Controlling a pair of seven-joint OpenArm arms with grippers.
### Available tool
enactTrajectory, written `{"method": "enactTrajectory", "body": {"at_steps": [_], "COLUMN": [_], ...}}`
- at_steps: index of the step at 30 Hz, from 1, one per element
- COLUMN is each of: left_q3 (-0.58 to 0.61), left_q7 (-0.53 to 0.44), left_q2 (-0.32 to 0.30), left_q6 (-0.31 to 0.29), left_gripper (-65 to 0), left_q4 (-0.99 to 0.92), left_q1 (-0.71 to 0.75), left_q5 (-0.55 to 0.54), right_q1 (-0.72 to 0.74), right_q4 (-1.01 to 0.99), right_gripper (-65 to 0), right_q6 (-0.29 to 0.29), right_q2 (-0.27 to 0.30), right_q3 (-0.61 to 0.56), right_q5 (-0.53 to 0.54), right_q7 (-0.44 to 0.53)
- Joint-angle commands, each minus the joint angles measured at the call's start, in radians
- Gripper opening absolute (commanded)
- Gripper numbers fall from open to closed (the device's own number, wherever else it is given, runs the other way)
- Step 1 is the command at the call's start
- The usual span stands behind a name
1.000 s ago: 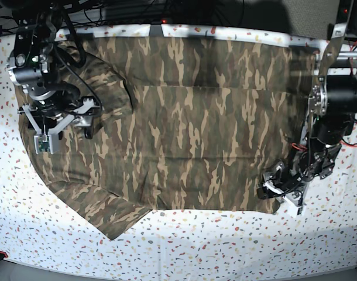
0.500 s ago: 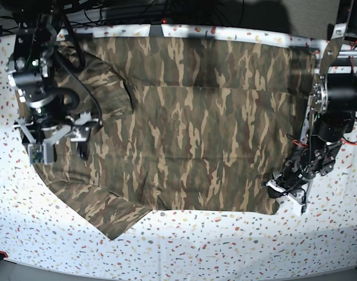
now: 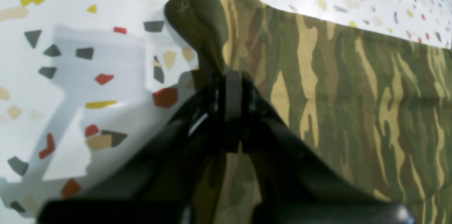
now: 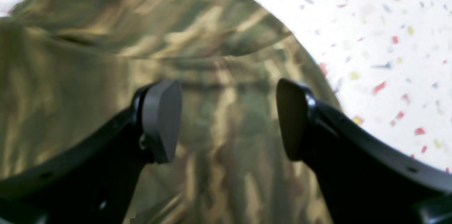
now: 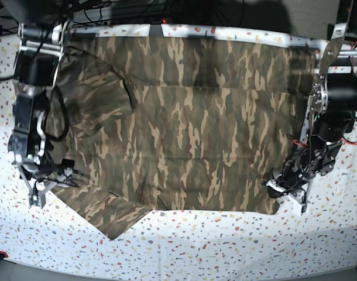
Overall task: Fold the T-shirt properly
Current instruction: 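Grasp the shirt's side edges with both grippers, then lift the side edges and fold them toward the collar with both grippers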
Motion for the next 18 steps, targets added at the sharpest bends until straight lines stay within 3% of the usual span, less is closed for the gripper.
{"method": "enactTrajectory", "body": {"at_steps": [1,5,10,14,18], "left_q3": [0.0,0.0,0.0,0.0,0.0], "left_q7": [-0.026,-0.026,-0.026,-0.026,-0.026], "left_q2": [-0.008,-0.008,-0.008,-0.008,-0.008], "left_q6": [-0.005,-0.005,-0.005,-0.005,-0.005], "left_gripper": [-65.0,-65.0,-65.0,-65.0,-65.0], "left_q4": [0.013,0.013,0.013,0.013,0.013], "left_q1": [-0.039,-0.039,-0.039,-0.039,-0.039], "left_q5": [-0.008,-0.008,-0.008,-0.008,-0.008], "right_q1": [0.067,0.218,0.347,0.348,0.314], "right_q4": [-0.04,-0.322,-0.648,-0.763,-0.782], "right_gripper": [-23.5,-23.5,-23.5,-23.5,-23.5], "right_q6": [0.006,0.017,0.08,0.095,0.095], "right_q2": [0.031,0.092,0.145,0.148,0.148], "right_q3": [0.005,0.005,0.005,0.005,0.005], "right_q5": [-0.006,-0.006,-0.015,-0.086,-0.062], "right_q7": [0.023,0.041,0.111,0.227,0.269]}}
